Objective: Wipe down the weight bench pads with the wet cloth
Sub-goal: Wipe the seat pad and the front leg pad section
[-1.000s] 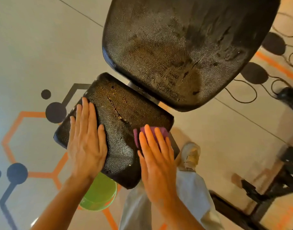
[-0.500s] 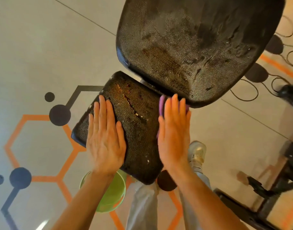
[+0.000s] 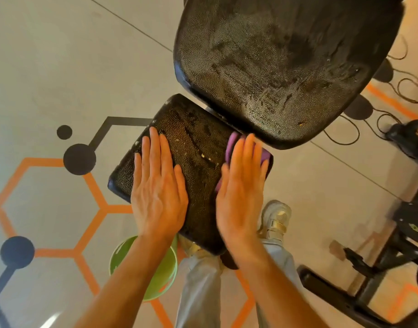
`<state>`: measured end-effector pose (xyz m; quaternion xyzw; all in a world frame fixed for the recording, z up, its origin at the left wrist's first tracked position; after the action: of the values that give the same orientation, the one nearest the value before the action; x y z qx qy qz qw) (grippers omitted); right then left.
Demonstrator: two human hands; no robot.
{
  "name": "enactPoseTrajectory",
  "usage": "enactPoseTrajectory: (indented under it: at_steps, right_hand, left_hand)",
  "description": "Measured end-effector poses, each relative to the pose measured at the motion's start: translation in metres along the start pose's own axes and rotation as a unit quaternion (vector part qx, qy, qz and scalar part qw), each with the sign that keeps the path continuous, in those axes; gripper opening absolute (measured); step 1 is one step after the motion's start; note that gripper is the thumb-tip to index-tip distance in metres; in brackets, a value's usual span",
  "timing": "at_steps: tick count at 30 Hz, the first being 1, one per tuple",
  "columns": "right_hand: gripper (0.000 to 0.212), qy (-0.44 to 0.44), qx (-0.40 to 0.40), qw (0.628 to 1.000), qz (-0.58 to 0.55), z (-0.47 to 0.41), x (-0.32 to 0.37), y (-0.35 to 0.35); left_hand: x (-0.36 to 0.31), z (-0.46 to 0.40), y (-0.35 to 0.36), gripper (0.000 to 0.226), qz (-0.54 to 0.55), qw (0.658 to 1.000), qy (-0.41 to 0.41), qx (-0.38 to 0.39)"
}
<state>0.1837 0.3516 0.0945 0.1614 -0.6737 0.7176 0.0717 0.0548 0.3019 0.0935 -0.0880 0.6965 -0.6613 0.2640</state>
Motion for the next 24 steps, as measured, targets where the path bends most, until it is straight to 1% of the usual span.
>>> enactPoseTrajectory:
  at_steps: [3,4,5,6,7,8,9,10,11,13,15,17,18,19,20,21,22,23,24]
  right_hand:
    - [0.052,-0.116,0.056,0.991,0.014,0.084,0.012,-0.012]
    - [0.052,-0.149,0.068,0.986,0.006,0.088,0.007,-0.011]
    - [0.051,-0.166,0.071,0.983,-0.007,0.074,0.000,-0.007]
    - [0.051,-0.157,0.065,0.986,-0.004,0.048,-0.004,-0.004]
    - [0.052,-0.122,0.062,0.991,0.006,0.017,-0.006,-0.001]
    - [0.053,-0.078,0.039,0.996,0.021,-0.012,-0.005,0.002]
    - [0.053,-0.037,0.024,0.999,0.026,-0.031,-0.004,0.003]
    - [0.053,-0.015,0.013,0.999,0.028,-0.032,0.000,0.005]
    - [0.054,-0.013,0.011,1.000,0.024,-0.019,0.005,0.006]
    - [0.055,-0.075,0.042,0.996,0.008,0.035,0.020,0.002]
    - [0.053,-0.142,0.074,0.987,-0.016,0.079,0.024,-0.008]
    - [0.053,-0.173,0.085,0.981,0.005,0.058,0.015,-0.004]
    - [0.053,-0.153,0.078,0.985,0.032,0.030,0.012,0.001]
    - [0.054,-0.107,0.063,0.992,0.038,-0.002,0.011,0.005]
    - [0.054,-0.052,0.033,0.997,0.040,-0.029,0.010,0.008]
    - [0.053,-0.009,0.014,0.999,0.030,-0.044,0.013,0.009]
    - [0.053,0.009,0.003,1.000,0.019,-0.040,0.020,0.011]
    - [0.053,-0.001,0.007,1.000,0.007,-0.021,0.030,0.010]
    - [0.053,-0.037,0.028,0.999,0.001,0.009,0.039,0.011]
  left_hand:
    - [0.000,-0.001,-0.001,0.057,0.004,1.000,-0.005,-0.003]
    - [0.000,-0.001,-0.001,0.057,0.006,1.000,-0.005,-0.002]
    - [0.000,-0.001,-0.001,0.057,0.008,1.000,-0.003,-0.001]
    - [0.000,-0.001,-0.002,0.057,0.010,1.000,-0.002,-0.001]
    - [0.000,0.000,-0.002,0.057,0.013,1.000,-0.001,0.001]
    - [0.001,-0.001,-0.003,0.057,0.019,1.000,0.000,0.005]
    - [0.002,-0.001,-0.004,0.057,0.031,0.999,0.004,0.012]
    - [0.003,-0.001,-0.006,0.057,0.049,0.998,0.013,0.022]
    - [0.006,-0.002,-0.008,0.057,0.068,0.997,0.027,0.034]
    - [0.015,-0.004,-0.015,0.056,0.084,0.993,0.070,0.048]
    - [0.028,-0.008,-0.022,0.056,0.065,0.991,0.106,0.044]
    - [0.038,-0.012,-0.023,0.056,0.039,0.992,0.114,0.043]
    - [0.040,-0.014,-0.022,0.056,0.027,0.992,0.117,0.042]
    - [0.040,-0.014,-0.021,0.056,0.018,0.992,0.119,0.037]
    - [0.040,-0.014,-0.020,0.056,0.014,0.992,0.119,0.029]
    - [0.040,-0.014,-0.018,0.056,0.014,0.993,0.118,0.024]
    - [0.039,-0.014,-0.017,0.056,0.012,0.993,0.118,0.023]
    - [0.039,-0.014,-0.017,0.056,0.009,0.993,0.118,0.025]
    - [0.040,-0.014,-0.017,0.056,0.007,0.993,0.118,0.027]
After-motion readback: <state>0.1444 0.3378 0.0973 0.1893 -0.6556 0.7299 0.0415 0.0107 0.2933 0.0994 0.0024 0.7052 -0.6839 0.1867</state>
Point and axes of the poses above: each hand's wrist, its own z-axis away from the middle knuckle, its own y-axis out of the palm, x = y × z, the point moved 3 cm from there along -z, towards the middle knuckle, and after that the axes turned 6 degrees about -x, right-handed, at the moved point
